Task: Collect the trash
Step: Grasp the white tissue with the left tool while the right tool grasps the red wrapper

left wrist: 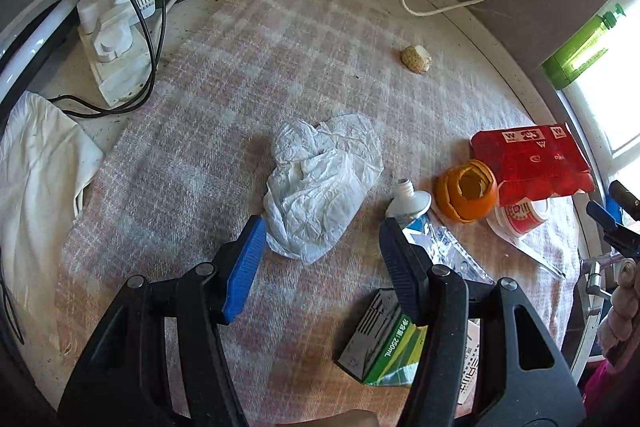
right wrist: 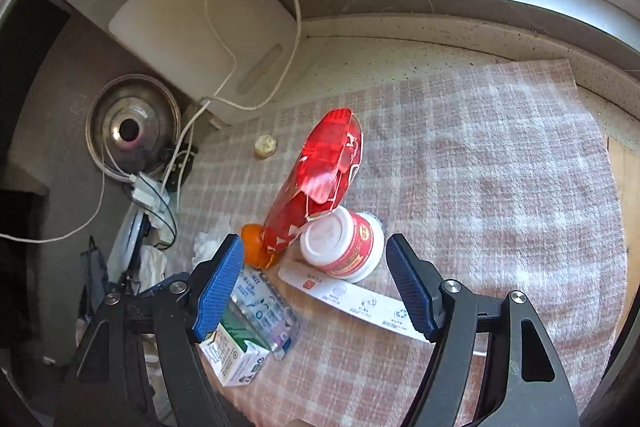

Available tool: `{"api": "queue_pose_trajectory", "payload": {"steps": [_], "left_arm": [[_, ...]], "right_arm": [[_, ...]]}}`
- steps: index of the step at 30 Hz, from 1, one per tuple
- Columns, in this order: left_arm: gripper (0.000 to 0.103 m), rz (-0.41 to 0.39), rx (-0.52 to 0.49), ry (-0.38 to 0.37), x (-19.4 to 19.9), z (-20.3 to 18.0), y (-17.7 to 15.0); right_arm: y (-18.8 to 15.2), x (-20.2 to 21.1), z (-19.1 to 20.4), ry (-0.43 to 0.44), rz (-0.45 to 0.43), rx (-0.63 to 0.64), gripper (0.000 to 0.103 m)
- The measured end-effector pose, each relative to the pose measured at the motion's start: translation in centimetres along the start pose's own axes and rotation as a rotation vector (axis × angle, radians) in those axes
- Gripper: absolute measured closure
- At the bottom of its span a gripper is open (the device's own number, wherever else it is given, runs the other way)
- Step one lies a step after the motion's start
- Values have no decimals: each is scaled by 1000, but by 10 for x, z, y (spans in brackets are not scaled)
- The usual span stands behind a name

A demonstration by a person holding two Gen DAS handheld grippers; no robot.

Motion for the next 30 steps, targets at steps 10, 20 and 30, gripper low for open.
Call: {"api": "queue_pose_trajectory", "payload": {"steps": [10,20,30], "left_arm": [[43,29,13,18,-24,0,19],[47,42,24,24,-39,-4,31],[89,42,14,12,-40,-6,31]], "right_arm": [[24,-50,-14,73,69,-137,30],[32,-68,-10,63,93,-132,30],[37,-70,0,36,99,-81,30]]}}
Point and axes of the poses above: each gripper's, at about its wrist camera, not at the fingertips, and x roughly against the way its jaws point, z to its left, y to its top, the point moved 1 cm from there along -x, roughly the way its jaws point, and after that the axes turned 9 degrees about x, right-handed, at the moved point
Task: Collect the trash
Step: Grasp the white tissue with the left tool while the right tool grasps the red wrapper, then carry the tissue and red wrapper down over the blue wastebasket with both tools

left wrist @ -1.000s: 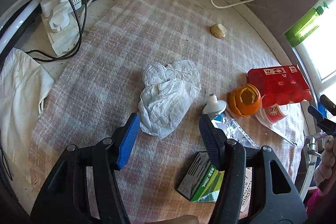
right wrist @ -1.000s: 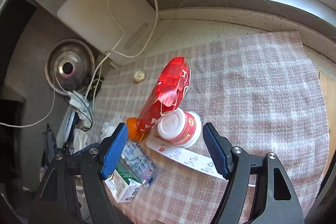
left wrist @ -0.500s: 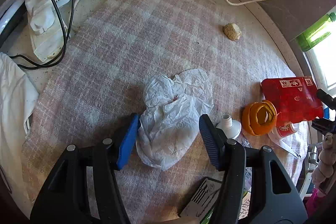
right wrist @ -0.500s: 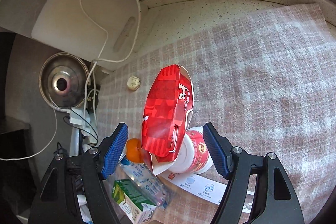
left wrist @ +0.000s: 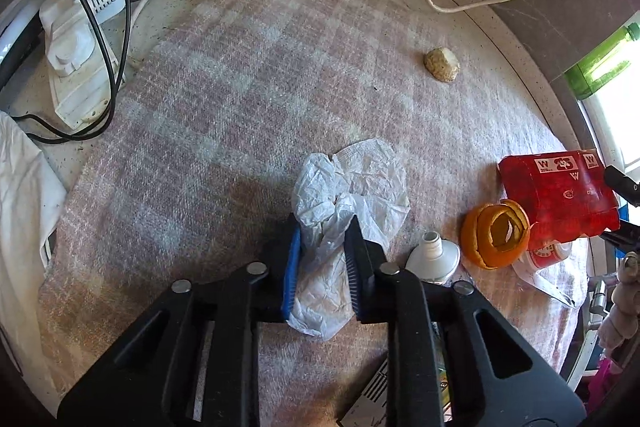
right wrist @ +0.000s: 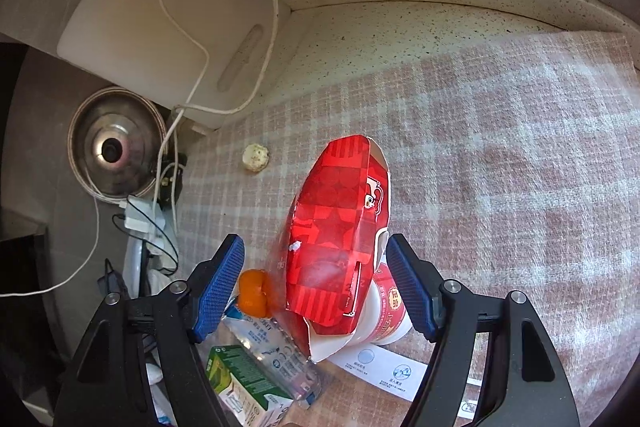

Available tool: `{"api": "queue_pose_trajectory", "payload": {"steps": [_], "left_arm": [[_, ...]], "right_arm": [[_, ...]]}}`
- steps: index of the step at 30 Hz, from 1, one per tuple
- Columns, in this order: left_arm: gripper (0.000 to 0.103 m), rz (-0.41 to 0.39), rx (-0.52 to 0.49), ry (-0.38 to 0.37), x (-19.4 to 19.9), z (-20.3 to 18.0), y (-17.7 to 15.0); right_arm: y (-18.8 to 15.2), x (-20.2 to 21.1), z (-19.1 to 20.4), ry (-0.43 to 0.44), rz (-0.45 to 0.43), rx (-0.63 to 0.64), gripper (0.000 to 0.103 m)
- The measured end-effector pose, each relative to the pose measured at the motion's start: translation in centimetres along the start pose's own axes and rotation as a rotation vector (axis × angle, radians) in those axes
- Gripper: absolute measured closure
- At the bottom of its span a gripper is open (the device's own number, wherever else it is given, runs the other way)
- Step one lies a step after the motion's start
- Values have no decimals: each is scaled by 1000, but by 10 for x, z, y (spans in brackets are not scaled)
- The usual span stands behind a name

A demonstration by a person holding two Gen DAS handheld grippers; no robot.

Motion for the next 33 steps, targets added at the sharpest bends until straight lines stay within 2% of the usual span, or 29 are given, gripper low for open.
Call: {"api": "queue_pose_trajectory", "payload": {"steps": [2,4,6,16,23,33], "left_arm": [[91,-4,-2,-6,1,0,-1],[96,-11,-8,-13,3,-1,-3],[96,-22,-5,-22,7,-1,-4],[98,-62,14,-85,33,1,-9],[98,-102,27,-123,62,9,-17],[98,-123,24,-169,100,25,-44]], "right_arm": [[0,2,1,-2,-5,12,34],[0,2,5,-11,0,28,47],[-1,2,8,-6,1,44,66],[-6,19,21,5,-95,84,76],[-14,38,35,17,-119,119,76],[-50,69,57,40,-134,167,76]]}}
Point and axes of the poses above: each gripper's, at about its wrist camera, not at the fingertips, and x roughly against the way its jaws point, z to its left, y to its top, the point moved 1 cm from there along -x, roughly the way its jaws point, and after that the axes turned 9 degrees about x, right-handed, at the moved point
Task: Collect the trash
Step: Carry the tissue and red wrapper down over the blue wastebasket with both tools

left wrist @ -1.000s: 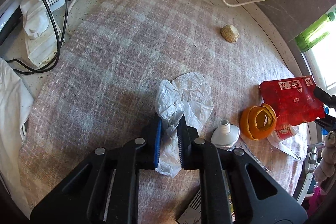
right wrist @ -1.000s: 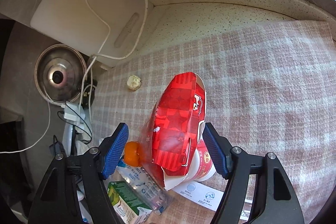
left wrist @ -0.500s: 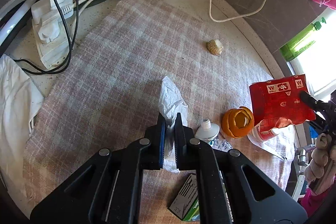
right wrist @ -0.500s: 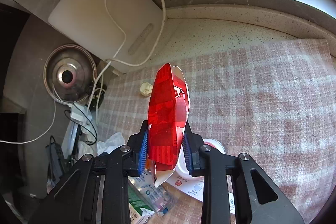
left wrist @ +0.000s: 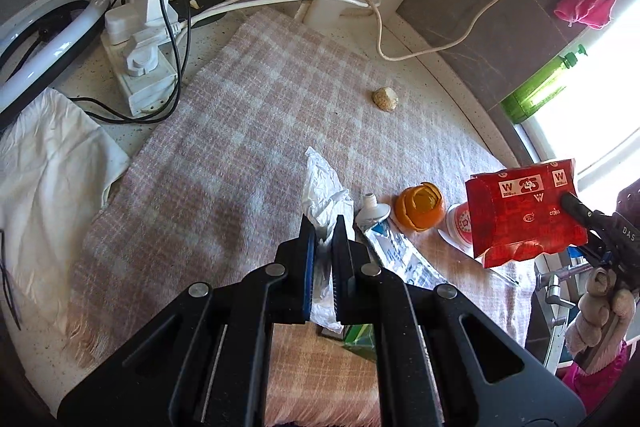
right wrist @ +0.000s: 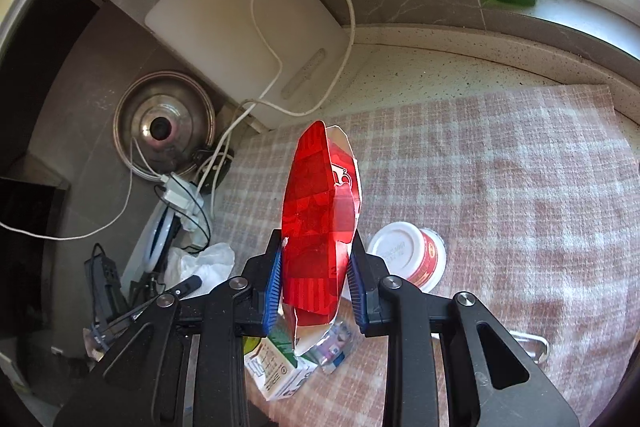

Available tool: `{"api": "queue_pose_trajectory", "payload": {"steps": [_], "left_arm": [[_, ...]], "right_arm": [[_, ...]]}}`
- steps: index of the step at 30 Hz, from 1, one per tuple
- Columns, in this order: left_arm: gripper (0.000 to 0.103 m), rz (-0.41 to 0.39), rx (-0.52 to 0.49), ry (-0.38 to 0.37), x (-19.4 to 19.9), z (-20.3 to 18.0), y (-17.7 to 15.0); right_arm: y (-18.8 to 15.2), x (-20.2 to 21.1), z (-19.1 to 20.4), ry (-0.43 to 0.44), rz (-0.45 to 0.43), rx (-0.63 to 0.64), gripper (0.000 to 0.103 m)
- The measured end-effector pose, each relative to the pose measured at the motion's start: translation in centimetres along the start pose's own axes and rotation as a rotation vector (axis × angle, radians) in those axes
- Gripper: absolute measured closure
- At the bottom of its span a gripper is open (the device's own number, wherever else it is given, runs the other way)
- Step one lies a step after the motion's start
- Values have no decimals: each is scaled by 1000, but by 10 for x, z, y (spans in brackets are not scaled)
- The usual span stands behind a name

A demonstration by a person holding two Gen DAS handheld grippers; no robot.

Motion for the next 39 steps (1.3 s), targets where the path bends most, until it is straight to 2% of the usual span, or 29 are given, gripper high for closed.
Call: {"api": "queue_pose_trajectory", "payload": {"steps": [13,21,30,39], "left_arm": [[98,-3,-50,-21,59,24,-57],[98,20,-95,-19,82,32,-104],[98,70,-147,10,82,45,-154],[98,150,-137,8,65,65,-194]], "right_arm": [[-59,39,50,34,-3,34,76],[-105,48,73,51,37,36,76],[-161,44,91,33,101,39,76],[-213,34,108,0,149,69,76]]}}
Point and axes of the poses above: each gripper's, at about its wrist camera, not at the fingertips, and x roughly against the way its jaws point, z to its left, y to its top, the point moved 1 cm from there along -x, roughly the way its jaws point, and after that the axes turned 9 degrees about x, right-handed, at the moved point
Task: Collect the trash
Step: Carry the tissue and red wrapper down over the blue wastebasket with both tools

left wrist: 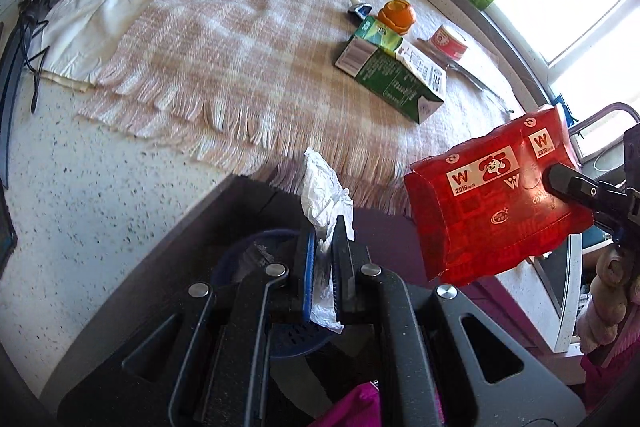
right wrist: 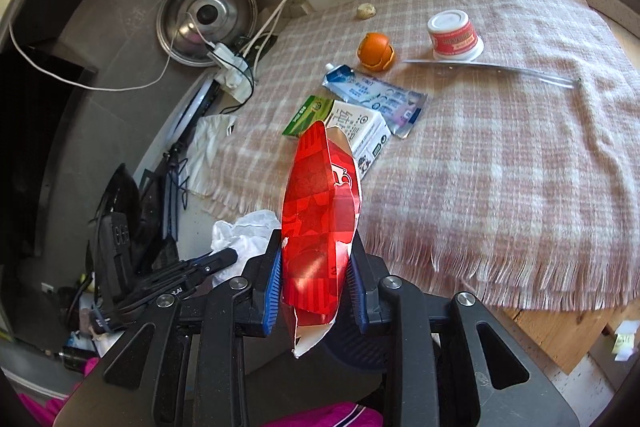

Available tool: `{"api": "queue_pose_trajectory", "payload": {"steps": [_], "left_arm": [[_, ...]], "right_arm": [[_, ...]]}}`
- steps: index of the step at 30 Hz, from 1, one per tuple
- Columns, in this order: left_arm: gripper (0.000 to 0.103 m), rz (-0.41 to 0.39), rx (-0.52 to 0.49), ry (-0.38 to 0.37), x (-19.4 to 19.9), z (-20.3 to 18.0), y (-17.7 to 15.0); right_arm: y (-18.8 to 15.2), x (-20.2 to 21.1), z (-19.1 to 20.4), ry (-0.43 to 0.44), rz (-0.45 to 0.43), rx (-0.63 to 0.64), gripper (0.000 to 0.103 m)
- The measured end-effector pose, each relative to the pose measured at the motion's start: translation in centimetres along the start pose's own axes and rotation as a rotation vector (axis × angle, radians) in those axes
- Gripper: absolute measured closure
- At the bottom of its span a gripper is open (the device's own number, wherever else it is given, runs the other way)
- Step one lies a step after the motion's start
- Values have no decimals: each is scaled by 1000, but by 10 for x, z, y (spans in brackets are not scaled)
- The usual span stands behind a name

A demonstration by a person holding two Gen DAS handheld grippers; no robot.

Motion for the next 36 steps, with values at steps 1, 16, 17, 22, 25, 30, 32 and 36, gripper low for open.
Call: {"api": "queue_pose_trajectory", "payload": {"steps": [1,16,17,22,25,30,32,36], "left_arm": [[98,8,-3,2,-3,1,-4],[98,169,-58,66,-64,26,-66],[98,179,-61,71,-68,28,-69],[98,216,-63,88,-89,39,-81],[98,236,-65,104,-102,42,-83],[98,257,-80,126,-120,45,-88],[98,269,-83,132,-127,44,-91],[98,290,-79,143,-140,47,-96]], "right_arm": [[-5,-3,2,-4,10,3,76],[-72,-53,14,-92,138,29,76],[-75,-56,14,-99,145,33,76],[-89,-76,15,-143,182,56,76],[-98,-87,13,-171,200,63,76],[-109,-102,7,-201,223,59,76],[-110,-108,6,-215,231,65,76],[-113,-117,3,-239,244,79,76]]}}
Point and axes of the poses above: each gripper's, at about its wrist camera, not at the fingertips, and x roughly against the way its jaws point, z to its left, y to its top, the point moved 1 cm from there along -x, roughly the way its jaws point, and after that the axes turned 9 degrees about x, right-handed, at the moved point
